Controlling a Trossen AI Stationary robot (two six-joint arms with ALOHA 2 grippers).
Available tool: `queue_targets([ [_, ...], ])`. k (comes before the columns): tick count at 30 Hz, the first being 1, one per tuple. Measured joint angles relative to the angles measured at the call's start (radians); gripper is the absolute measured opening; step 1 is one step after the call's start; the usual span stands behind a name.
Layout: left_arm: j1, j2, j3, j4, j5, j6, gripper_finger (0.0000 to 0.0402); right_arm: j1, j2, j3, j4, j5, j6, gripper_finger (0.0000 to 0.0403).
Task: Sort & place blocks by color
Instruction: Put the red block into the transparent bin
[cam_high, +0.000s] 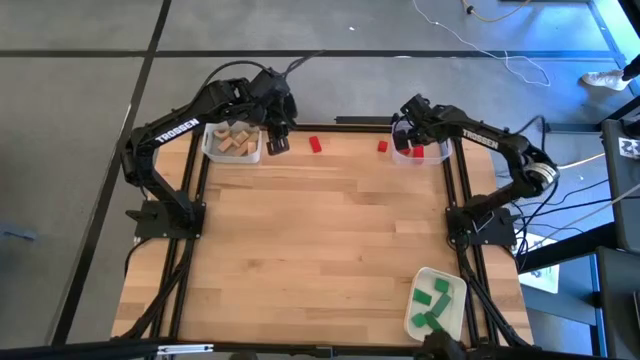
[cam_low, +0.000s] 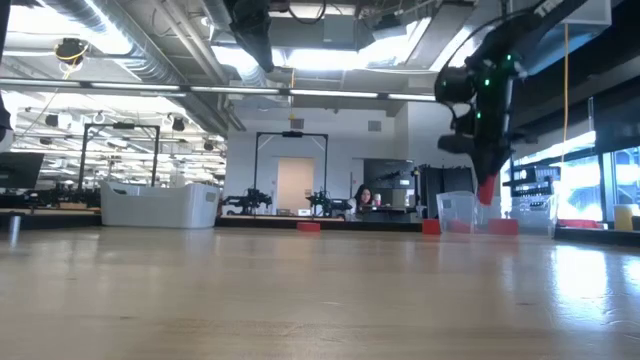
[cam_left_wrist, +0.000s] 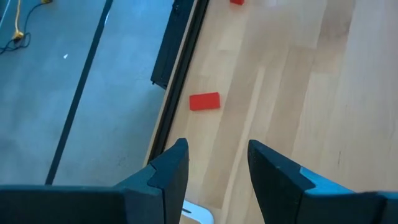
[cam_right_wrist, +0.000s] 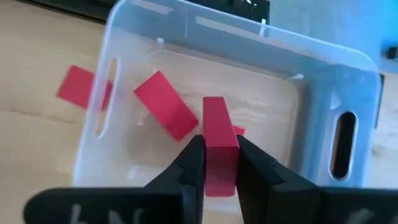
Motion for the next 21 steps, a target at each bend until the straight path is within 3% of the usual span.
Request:
queue_targets([
  [10,0.035,0.000,0.000,0.001,0.000,-0.028,0.0155,-0.039,0.125,-0.035,0.092,-0.022,-0.062,0.0059],
  [16,0.066,0.000,0.000,0.001,0.000,-0.046,0.0155,-0.039,0.155,-0.033,0.105,-0.041,-0.065,0.0130],
  [21,0.082,0.000,0.000,0.001,0.000,-0.048,0.0155,-0.039,0.132,-0.030,0.106,-0.094,-0.073,0.0153],
])
